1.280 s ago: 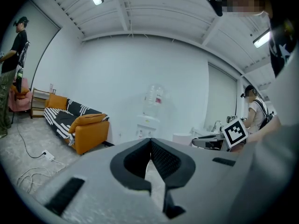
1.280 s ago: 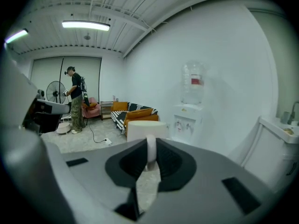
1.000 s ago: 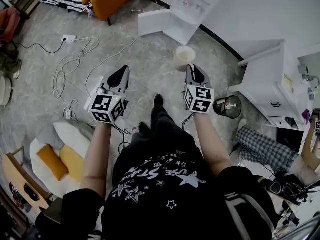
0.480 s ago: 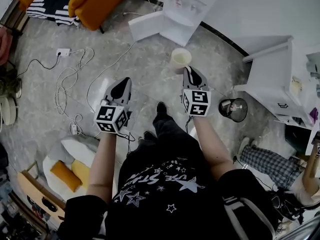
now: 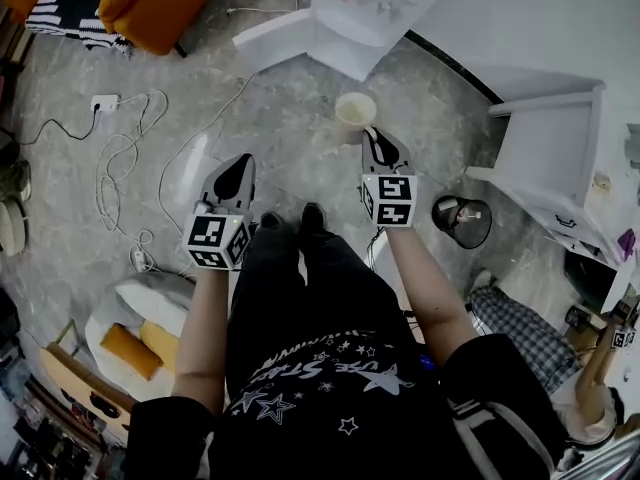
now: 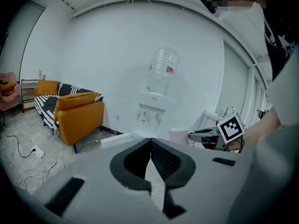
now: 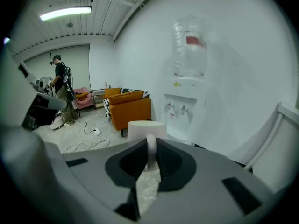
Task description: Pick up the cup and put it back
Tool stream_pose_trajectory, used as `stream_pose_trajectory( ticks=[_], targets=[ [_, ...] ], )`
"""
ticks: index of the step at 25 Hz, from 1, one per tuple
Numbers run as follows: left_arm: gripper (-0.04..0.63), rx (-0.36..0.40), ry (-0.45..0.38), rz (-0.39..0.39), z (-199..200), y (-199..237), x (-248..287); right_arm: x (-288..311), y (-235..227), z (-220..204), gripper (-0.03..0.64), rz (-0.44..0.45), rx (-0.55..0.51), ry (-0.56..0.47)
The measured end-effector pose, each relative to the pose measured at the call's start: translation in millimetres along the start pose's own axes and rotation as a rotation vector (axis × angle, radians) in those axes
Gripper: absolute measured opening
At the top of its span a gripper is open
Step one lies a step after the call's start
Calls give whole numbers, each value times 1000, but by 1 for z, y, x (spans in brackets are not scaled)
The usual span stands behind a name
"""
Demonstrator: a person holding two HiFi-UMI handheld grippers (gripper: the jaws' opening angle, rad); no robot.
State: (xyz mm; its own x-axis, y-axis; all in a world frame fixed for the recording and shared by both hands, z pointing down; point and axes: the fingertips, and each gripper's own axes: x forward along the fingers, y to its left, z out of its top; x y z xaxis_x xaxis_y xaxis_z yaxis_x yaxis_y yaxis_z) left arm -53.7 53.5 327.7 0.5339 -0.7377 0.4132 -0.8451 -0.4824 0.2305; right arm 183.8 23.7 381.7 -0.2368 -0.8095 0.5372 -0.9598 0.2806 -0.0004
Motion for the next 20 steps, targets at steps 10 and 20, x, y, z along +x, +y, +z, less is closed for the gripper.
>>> stream_pose_trajectory(
  ticks=[10, 20],
  targets=[
    [9, 5, 112, -51, -58, 73, 117, 124, -25, -45, 44, -44, 46, 101],
    [9, 15, 180, -163, -143, 158, 269, 303, -52, -132, 44, -153, 140, 134]
  ],
)
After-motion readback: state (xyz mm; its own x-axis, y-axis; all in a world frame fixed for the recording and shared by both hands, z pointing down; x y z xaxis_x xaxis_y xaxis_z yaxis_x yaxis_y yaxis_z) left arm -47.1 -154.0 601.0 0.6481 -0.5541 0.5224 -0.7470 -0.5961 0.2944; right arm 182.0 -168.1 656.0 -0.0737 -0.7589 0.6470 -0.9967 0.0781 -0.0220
